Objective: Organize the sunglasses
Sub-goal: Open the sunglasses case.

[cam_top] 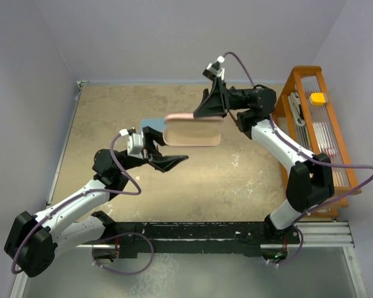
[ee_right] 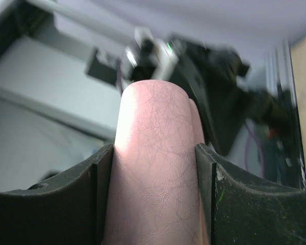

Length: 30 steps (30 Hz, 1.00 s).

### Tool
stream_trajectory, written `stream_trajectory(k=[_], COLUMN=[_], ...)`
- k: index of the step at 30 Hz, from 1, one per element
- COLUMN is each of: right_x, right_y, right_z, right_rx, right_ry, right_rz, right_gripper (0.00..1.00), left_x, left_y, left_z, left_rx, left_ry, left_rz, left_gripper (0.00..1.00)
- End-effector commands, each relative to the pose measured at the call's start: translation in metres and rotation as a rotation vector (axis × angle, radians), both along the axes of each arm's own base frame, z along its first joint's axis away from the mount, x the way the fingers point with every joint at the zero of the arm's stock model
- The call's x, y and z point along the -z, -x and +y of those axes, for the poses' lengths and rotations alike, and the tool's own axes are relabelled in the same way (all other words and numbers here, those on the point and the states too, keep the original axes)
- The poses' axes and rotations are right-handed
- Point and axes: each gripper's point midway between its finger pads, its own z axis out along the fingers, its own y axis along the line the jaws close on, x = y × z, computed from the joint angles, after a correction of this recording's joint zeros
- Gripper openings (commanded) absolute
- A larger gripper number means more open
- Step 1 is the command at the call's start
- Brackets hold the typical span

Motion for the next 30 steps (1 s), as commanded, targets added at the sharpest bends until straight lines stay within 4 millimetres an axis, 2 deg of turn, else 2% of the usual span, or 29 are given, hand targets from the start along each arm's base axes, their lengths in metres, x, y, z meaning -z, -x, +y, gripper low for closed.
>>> stream_trajectory(k=[1,9,15,21,25,30], right_x=[-0.104,-0.096,-0.083,-0.041,-0.011,0.039], right_y=[-0.013,-0.016,-0.024,-0.046,-0.059,-0.083], right_z=[-0.035,-0.033,-0.028,-0.019,-0.015,-0.014], right_rx=[0.281,0.282,0.293,0.364,0.412,0.462], right_ry=[-0.353,-0.341,-0.285,-0.162,-0.055,0.081], right_rz=[-0.078,-0.071,-0.1,-0.147,-0.184,-0.202], right_gripper=[0.0,0.0,0.0,0.0,0.0,0.0], left_x=[0.049,0.052,0.057,0.053,0.06,0.062], left_y=[0.019,0.016,-0.001,-0.017,-0.035,-0.031], left_z=[-0.006,-0.006,-0.004,0.001,0.007,0.007], left_rx=[0.105,0.089,0.004,-0.09,-0.198,-0.176], left_ry=[-0.145,-0.151,-0.148,-0.109,-0.102,-0.116], left_rz=[0.101,0.112,0.148,0.187,0.228,0.217], left_gripper=[0.17,0.19,0.2,0.2,0.2,0.19])
